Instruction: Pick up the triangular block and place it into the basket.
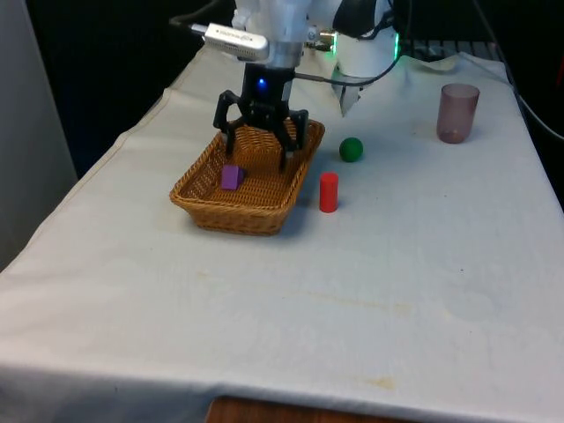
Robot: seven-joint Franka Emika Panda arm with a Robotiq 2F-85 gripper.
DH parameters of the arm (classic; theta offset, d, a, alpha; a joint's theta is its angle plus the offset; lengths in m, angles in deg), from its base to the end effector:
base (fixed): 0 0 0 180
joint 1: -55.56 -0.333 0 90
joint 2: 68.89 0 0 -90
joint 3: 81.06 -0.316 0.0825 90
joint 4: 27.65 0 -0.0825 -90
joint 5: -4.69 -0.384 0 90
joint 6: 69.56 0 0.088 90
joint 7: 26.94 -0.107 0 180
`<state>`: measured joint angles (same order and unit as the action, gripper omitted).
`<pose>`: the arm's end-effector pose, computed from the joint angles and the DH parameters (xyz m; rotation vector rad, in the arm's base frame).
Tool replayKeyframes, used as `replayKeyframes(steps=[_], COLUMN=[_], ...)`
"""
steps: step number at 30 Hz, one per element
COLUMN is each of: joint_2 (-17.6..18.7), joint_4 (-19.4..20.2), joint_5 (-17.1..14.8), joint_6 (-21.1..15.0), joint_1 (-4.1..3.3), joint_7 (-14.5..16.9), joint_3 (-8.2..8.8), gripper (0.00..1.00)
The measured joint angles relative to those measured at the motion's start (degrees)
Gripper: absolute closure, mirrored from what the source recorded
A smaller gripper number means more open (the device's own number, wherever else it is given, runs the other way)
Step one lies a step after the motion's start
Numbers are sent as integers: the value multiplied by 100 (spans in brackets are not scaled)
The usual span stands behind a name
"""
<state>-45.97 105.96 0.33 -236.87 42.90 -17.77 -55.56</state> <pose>0.5238 -0.1294 0.2055 2.9435 -0.1271 0.2969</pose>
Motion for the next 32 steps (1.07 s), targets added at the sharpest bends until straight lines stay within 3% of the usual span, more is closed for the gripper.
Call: replayKeyframes(steps=[32], joint_2=[-1576], joint_4=[-17], joint_5=[206], joint_6=[1272], joint_1=[0], joint_7=[69], joint_3=[132], gripper=[0])
